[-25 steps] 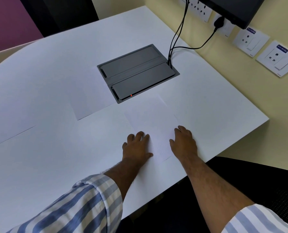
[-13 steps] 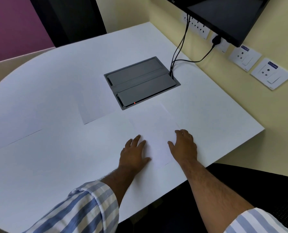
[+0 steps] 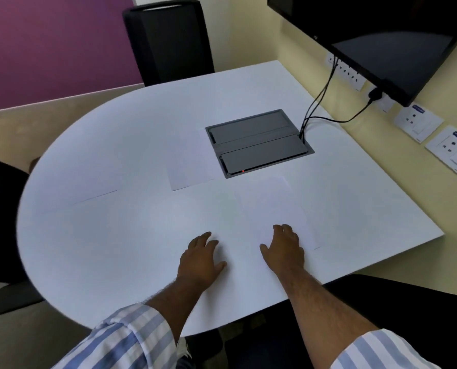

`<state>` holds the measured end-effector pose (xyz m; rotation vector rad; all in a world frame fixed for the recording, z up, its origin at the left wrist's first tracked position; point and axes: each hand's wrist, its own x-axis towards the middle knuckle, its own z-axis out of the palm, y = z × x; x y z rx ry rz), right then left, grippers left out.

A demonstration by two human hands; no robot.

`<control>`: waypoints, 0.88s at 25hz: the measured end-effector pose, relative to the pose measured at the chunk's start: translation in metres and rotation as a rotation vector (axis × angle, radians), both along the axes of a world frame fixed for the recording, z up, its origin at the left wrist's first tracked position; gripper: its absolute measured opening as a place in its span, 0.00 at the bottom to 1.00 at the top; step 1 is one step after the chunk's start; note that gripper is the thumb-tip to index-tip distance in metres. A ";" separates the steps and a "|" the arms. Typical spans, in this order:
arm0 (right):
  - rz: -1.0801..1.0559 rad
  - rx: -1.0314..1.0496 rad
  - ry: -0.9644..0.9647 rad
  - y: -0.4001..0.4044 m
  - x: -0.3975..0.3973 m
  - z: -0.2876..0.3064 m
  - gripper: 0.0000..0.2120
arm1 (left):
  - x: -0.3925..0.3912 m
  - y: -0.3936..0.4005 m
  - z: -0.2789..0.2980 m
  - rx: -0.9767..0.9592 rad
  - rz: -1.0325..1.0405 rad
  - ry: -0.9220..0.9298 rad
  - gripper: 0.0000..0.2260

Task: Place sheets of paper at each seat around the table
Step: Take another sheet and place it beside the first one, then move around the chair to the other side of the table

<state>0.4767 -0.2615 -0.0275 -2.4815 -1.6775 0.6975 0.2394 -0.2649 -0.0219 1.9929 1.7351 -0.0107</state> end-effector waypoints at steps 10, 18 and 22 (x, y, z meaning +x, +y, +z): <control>0.014 0.168 0.227 0.006 -0.125 0.058 0.29 | -0.118 -0.025 0.045 0.125 0.338 -0.097 0.28; 0.166 0.258 0.253 -0.022 -0.298 0.089 0.29 | -0.272 -0.060 0.073 0.284 0.479 -0.247 0.23; 0.187 0.265 0.272 -0.049 -0.398 0.097 0.31 | -0.365 -0.078 0.088 0.345 0.468 -0.263 0.23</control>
